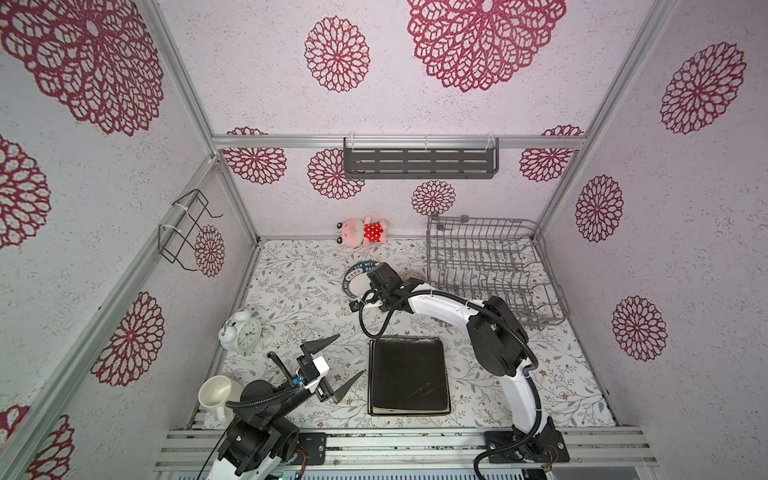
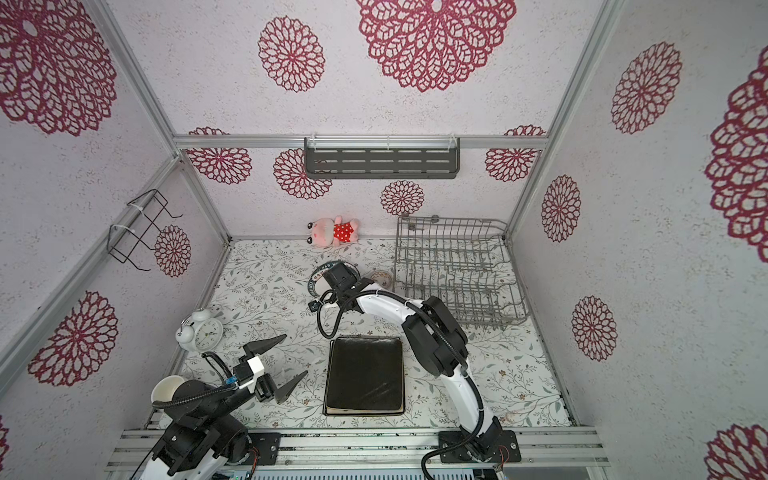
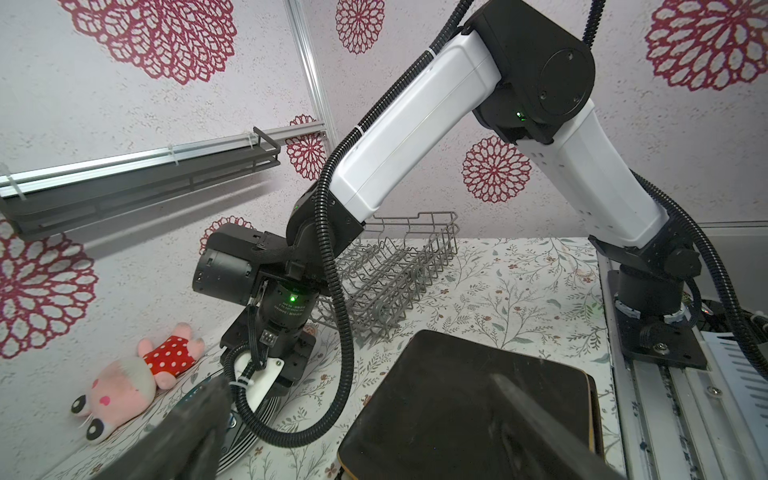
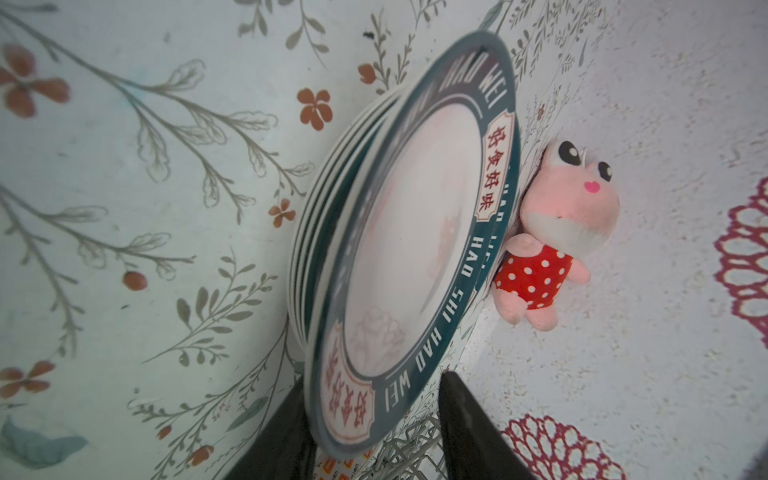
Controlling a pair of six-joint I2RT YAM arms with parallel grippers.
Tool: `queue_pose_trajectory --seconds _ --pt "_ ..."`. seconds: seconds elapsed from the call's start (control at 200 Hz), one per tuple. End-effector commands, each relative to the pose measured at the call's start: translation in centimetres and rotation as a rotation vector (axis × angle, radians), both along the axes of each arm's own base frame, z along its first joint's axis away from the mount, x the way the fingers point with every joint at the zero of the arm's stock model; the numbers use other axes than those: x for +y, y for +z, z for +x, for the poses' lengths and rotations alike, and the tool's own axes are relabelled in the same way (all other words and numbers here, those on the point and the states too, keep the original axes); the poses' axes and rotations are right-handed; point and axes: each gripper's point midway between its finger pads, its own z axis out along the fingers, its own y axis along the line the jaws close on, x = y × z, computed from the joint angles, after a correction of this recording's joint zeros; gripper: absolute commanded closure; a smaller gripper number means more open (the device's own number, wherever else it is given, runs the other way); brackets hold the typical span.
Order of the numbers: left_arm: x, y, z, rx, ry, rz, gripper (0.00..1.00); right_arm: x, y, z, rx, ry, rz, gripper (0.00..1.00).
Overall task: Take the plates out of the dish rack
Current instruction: 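Lower the plate onto the plate stack and open the right gripper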
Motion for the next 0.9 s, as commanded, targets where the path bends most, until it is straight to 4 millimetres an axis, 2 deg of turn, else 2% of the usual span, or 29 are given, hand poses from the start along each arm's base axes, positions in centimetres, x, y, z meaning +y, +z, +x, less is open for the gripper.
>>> queue_pose_trajectory --seconds 0.0,0.325,0.896 --pt "0.0 -0.4 0.0 0.002 -0.003 0.008 0.03 0.5 0.4 -0.3 0.033 -0.017 0.029 0.51" --pt "0.0 -0.4 0.0 0.001 -0.003 0.008 0.03 0.4 -0.1 -0.1 0.052 -0.028 0.038 0.5" --pt "0.1 -0.5 0.2 0.003 0.007 0.01 0.03 -0.4 -0.3 1.3 0.065 -0.072 0.059 0.49"
